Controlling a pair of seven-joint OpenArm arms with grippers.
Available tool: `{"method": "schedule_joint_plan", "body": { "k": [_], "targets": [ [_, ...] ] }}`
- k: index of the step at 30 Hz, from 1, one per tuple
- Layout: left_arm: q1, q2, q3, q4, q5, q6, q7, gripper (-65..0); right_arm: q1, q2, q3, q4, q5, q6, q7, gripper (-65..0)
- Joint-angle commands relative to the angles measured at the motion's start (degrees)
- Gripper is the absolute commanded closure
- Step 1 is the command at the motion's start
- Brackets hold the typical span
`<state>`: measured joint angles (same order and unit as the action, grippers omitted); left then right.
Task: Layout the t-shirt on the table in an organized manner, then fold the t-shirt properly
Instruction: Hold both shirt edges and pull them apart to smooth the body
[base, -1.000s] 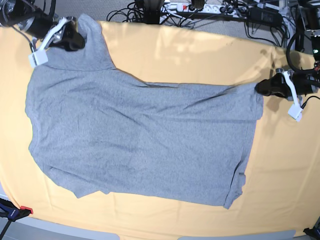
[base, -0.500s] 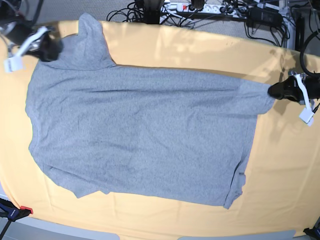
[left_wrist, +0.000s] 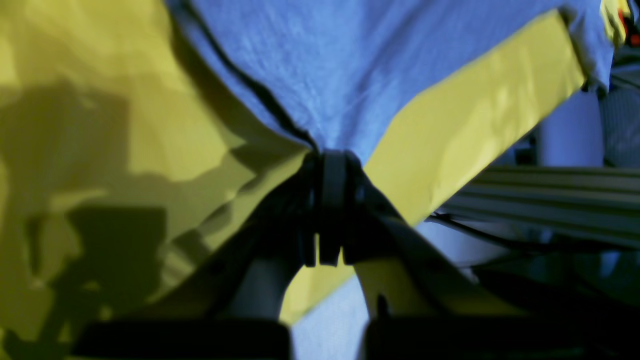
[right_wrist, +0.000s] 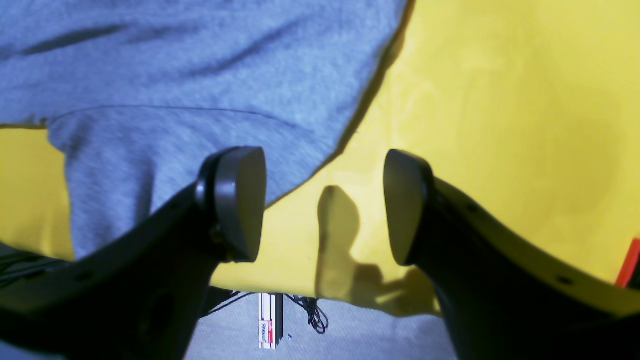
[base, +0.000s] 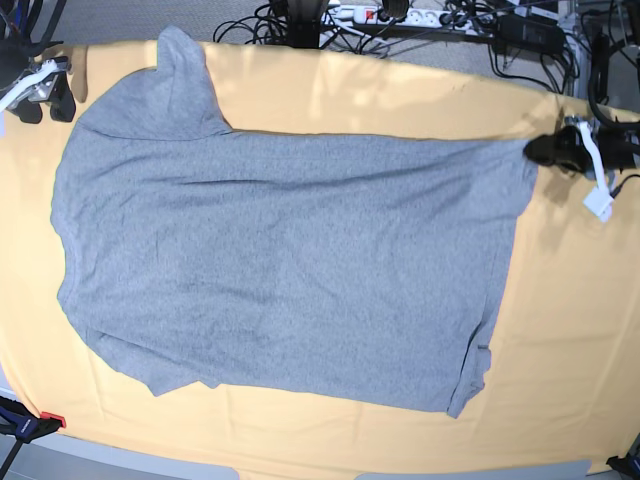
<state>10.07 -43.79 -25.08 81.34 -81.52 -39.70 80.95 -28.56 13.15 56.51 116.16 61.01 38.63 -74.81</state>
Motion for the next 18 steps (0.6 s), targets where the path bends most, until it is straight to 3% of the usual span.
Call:
{"method": "schedule_joint_plan", "body": {
  "k": [1, 5, 6, 9, 11, 15, 18],
  "targets": [
    [-0.5, -1.6, -0.6, 0.7, -0.9, -0.3, -0.9, 0.0, -0.2, 0.8, 0.4, 0.7, 1.9, 0.1, 0.9, -39.0],
    [-0.4, -1.6, -0.6, 0.7, 3.9, -0.3, -0.9, 0.0, -0.2, 0.8, 0.4, 0.7, 2.3, 0.1, 0.9, -39.0],
    [-0.4, -1.6, -0.6, 0.7, 5.2, -0.3, -0.9, -6.1, -0.3, 0.8, 0.4, 0.7, 2.4, 0.1, 0.7, -39.0],
    [-0.4, -1.6, -0.6, 0.7, 8.7, -0.3, -2.5, -34.0, -0.3, 0.8, 0.4, 0.7, 1.8, 0.1, 0.6, -39.0],
    [-0.4, -1.6, -0.6, 0.7, 10.1, -0.3, -4.2, -45.9, -0.3, 0.8, 0.4, 0.7, 1.7, 0.0, 0.6, -39.0],
    [-0.4, -1.6, -0.6, 0.7, 11.0, 0.5, -5.1, -48.1, -0.3, 0.4, 0.0, 0.6, 1.4, -0.3, 0.7, -39.0],
    [-0.4, -1.6, -0.6, 0.7, 11.0, 3.9, -6.0, -48.1, -0.3, -0.9, 0.0, -1.1, -1.3, -2.8, 1.7, -39.0]
  ]
}}
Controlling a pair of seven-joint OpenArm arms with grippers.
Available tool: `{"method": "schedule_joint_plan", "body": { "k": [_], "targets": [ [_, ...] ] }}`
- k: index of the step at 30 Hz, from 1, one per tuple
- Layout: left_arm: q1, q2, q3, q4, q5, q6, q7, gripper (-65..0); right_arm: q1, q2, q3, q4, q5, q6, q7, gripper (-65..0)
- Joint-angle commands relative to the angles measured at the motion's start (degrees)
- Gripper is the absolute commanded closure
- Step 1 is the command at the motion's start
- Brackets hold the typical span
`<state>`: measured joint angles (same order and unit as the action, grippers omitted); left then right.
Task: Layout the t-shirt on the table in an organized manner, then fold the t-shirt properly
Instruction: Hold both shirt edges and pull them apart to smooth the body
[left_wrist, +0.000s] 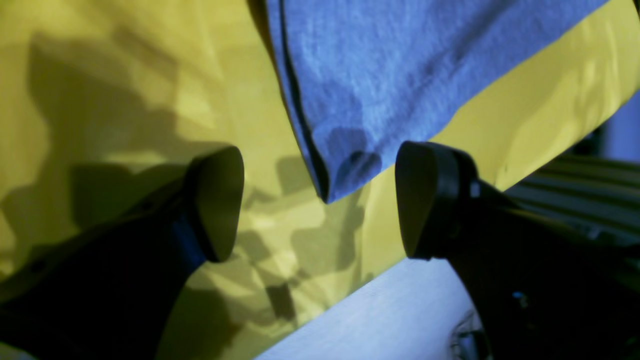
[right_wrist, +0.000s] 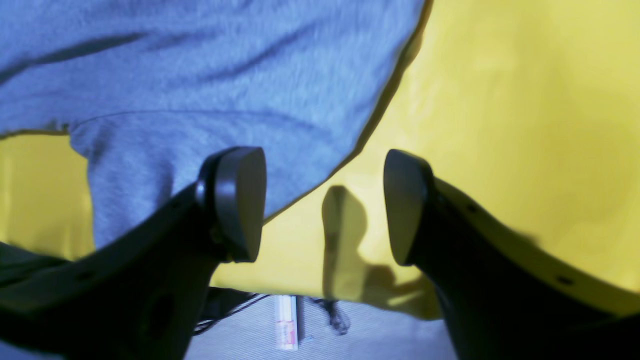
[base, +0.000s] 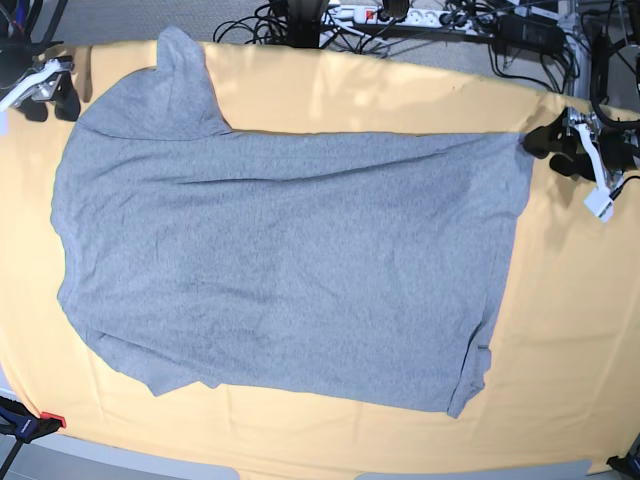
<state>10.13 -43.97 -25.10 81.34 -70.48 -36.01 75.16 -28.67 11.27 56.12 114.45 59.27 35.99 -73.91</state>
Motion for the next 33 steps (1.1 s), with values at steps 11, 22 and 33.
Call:
{"method": "schedule_joint_plan", "body": {
  "k": [11, 22, 33],
  "targets": [
    [-1.7, 0.7, -2.9, 0.7, 7.7, 3.9, -7.0, -48.1, 4.4, 0.8, 0.1, -17.5, 1.7, -0.2, 4.0, -39.0],
    [-1.7, 1.3, -3.1, 0.7, 9.0, 3.9, -7.2, -48.1, 8.5, 0.9, 0.1, -26.2, 13.6, 4.0, -4.2, -39.0],
    [-1.8, 1.3, -3.1, 0.7, 9.0, 3.9, -8.9, -48.1, 7.4, 1.5, -4.5, -26.2, 16.8, 4.0, -6.1, -18.2]
  ]
}}
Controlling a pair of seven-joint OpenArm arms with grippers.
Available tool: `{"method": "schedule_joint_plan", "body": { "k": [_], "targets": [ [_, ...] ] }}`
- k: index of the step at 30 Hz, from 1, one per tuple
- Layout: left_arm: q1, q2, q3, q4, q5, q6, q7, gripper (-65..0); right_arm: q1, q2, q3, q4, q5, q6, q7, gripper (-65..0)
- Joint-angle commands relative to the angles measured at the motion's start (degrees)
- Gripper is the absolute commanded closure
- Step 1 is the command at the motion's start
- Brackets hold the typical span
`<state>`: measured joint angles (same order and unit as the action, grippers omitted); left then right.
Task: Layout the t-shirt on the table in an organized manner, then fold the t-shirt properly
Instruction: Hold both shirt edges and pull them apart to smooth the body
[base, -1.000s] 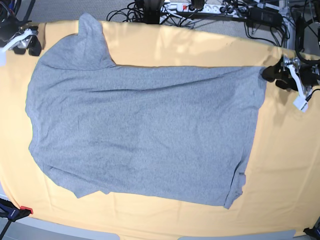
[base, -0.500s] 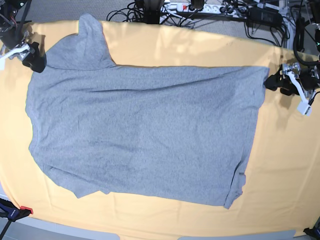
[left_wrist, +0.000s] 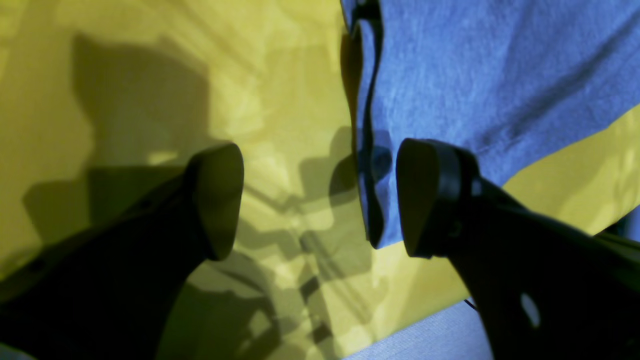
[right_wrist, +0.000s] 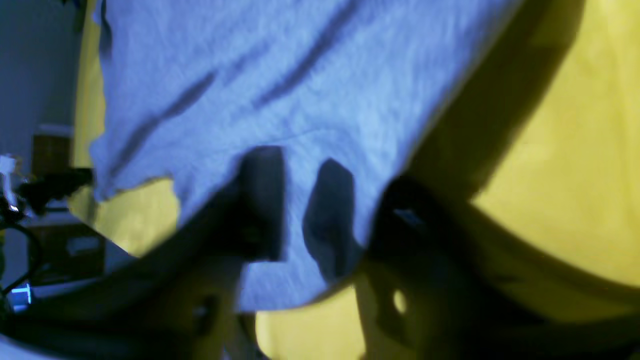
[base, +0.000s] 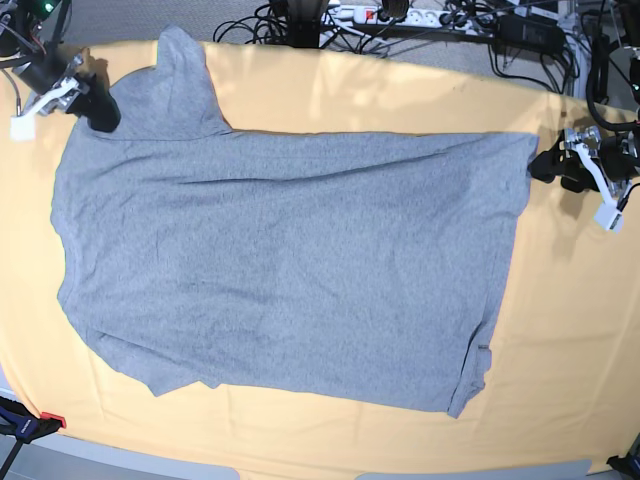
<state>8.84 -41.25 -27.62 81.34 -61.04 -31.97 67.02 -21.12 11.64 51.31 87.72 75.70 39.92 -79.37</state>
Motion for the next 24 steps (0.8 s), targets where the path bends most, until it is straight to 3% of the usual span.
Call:
{"method": "schedule_joint_plan", "body": {
  "k": [1, 4, 11, 19, 21, 24],
  "targets": [
    [-0.5, -1.4, -0.6, 0.7, -0.4, -0.1, -0.9, -48.1, -0.1, 1.5, 0.3, 0.6, 0.4, 0.1, -0.6, -13.2],
    [-0.5, -1.4, -0.6, 0.7, -0.1, 0.5, -1.2, -48.1, -0.2, 2.1, 0.3, 0.6, 0.4, 0.1, -0.6, -10.2],
    [-0.5, 0.7, -0.6, 0.7, 7.8, 7.5, -4.0, -48.1, -0.1, 2.2, 0.3, 0.6, 0.6, 0.1, -0.6, -10.7],
    [-0.3, 9.3, -0.6, 0.7, 13.4, 6.2, -3.0, -48.1, -0.2, 2.7, 0.3, 0.6, 0.6, 0.1, -0.6, -10.7],
    [-0.3, 9.8, -0.5, 0.7, 14.0, 4.0, -0.4, -48.1, -0.2, 2.8, 0.3, 0.6, 0.6, 0.1, -0.6, -10.7],
    [0.1, 8.0, -0.5, 0.7, 11.2, 2.1, 2.9, -48.1, -0.2, 3.0, 0.3, 0.6, 0.6, 0.1, -0.6, -10.7]
  ]
}}
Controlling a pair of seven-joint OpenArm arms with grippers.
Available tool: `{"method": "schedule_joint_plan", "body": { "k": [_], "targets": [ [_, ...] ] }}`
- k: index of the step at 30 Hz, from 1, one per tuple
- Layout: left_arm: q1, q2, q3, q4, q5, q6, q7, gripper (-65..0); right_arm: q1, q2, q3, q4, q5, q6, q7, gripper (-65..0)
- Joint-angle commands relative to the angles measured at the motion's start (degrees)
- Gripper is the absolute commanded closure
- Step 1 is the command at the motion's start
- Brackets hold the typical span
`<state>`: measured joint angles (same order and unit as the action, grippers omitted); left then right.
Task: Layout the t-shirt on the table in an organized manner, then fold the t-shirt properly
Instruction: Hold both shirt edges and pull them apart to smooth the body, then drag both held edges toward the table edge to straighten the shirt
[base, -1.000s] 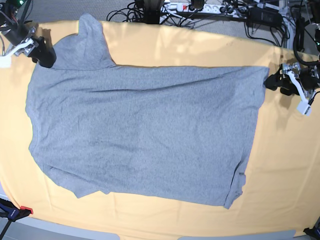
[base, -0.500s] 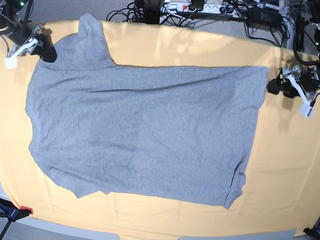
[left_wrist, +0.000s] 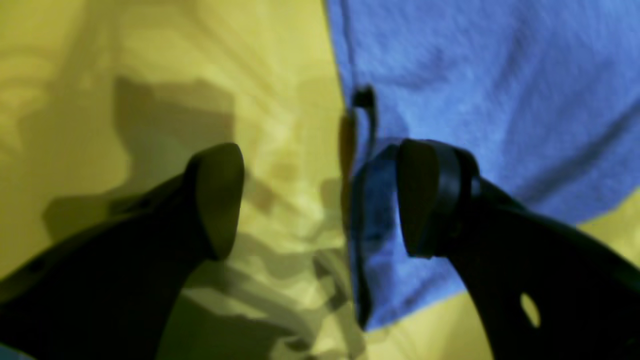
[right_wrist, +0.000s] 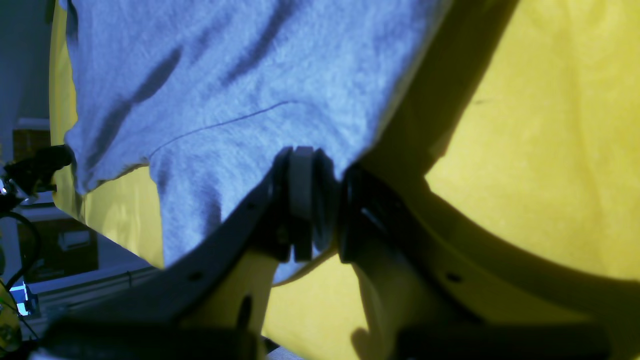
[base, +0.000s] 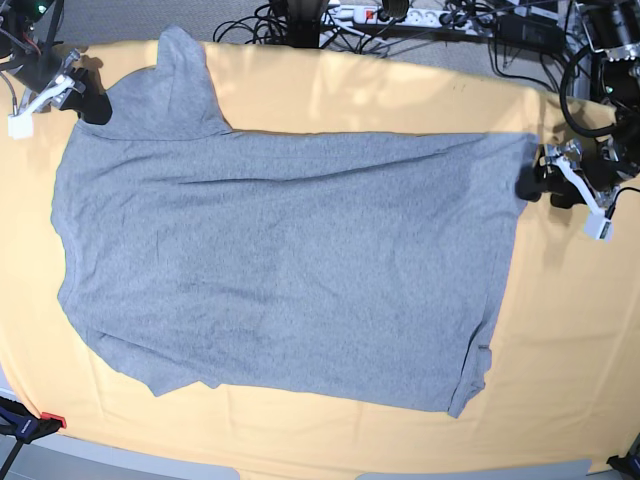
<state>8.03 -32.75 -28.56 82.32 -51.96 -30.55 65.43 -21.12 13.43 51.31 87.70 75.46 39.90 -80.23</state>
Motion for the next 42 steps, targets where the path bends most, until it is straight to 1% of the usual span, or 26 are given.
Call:
{"method": "schedule_joint_plan", "body": {
  "k": [1, 5, 7, 10, 16, 17, 18, 19, 20, 23, 24, 25, 26, 28, 32, 35, 39, 42],
  "targets": [
    [0.8, -1.6, 0.4, -0.3, 0.9, 0.2, 5.6, -48.1, -0.1, 1.2, 0.3, 0.7, 0.9, 0.1, 0.2, -10.7],
    [0.8, -5.9, 0.4, -0.3, -5.9, -2.8, 9.2, -48.1, -0.1, 2.2, 0.3, 0.7, 1.0, 0.1, 0.2, -10.7],
    [0.8, -6.8, 0.4, -0.3, -9.4, -4.3, 11.0, -48.1, -0.1, 2.6, 0.3, 0.7, 1.0, 0.1, 0.2, -10.7],
    [1.0, -6.2, 0.4, -0.3, -13.2, -5.6, 12.4, -48.1, -0.1, 3.0, 0.3, 0.7, 1.0, 0.1, 0.2, -10.7],
    [1.8, -2.9, 0.4, -0.3, -13.2, -5.9, 11.8, -47.8, -0.1, 2.9, 0.3, 0.7, 1.0, 0.1, 0.2, -10.7],
    [1.8, -2.5, 0.4, -0.3, -13.6, -5.9, 11.8, -46.7, -0.1, 2.9, 0.3, 0.7, 1.0, 0.1, 0.2, -10.7],
    [1.8, -2.3, 0.4, -0.3, -14.1, -5.9, 11.8, -44.0, -0.2, 2.9, 0.3, 0.7, 1.0, 0.1, 0.2, -10.7],
    [1.8, -2.3, 0.4, -0.3, -14.6, -5.9, 11.8, -39.4, -0.1, 2.9, 0.3, 0.7, 1.0, 0.1, 0.2, -10.7],
    [1.7, -2.4, 0.4, -0.3, -14.7, -5.9, 11.8, -32.6, -0.1, 2.9, 0.3, 0.7, 1.0, 0.1, 0.2, -10.7],
    [1.8, -3.1, 0.3, -0.3, -14.6, -5.9, 11.8, -4.8, -0.1, 3.0, 0.3, 0.7, 1.0, 0.1, 0.2, -10.7],
    [1.8, -3.5, 0.3, -0.3, -14.6, -5.9, 11.8, 0.0, -0.1, 3.0, 0.3, 0.7, 1.0, 0.1, 0.2, -10.6],
    [1.7, -3.8, 0.3, -0.3, -14.8, -5.9, 11.8, 0.0, -0.1, 3.0, 0.3, 0.7, 1.0, 0.1, 0.2, -10.2],
    [1.6, -4.2, 0.3, -0.3, -15.0, -5.9, 11.5, 0.0, 0.0, 3.1, 0.3, 0.7, 1.0, 0.1, 0.2, -8.1],
    [1.6, -5.1, 0.3, -0.3, -16.7, -5.9, 10.9, 0.0, 0.0, 3.5, 0.3, 0.7, 1.0, 0.1, 0.2, 0.0],
    [1.5, -6.6, 0.3, -0.3, -22.7, -6.4, 10.9, 0.0, 0.0, 5.3, 0.3, 0.7, 1.1, 0.1, 0.2, 0.0],
    [1.4, -6.6, 0.3, -0.3, -25.9, -9.5, 10.9, 0.0, 0.0, 6.6, 0.3, 0.7, 1.1, 0.1, 0.2, 0.0],
    [1.4, -6.4, 0.3, -0.3, -28.7, -9.5, 10.9, 0.0, 0.0, 6.7, 0.9, 0.7, 1.1, 0.1, 0.2, 0.0],
    [1.0, -6.4, 0.3, -0.3, -28.7, -9.5, 10.9, 0.0, 0.0, 6.7, 1.6, 0.9, 1.9, 0.1, 0.2, 0.0]
  ]
}}
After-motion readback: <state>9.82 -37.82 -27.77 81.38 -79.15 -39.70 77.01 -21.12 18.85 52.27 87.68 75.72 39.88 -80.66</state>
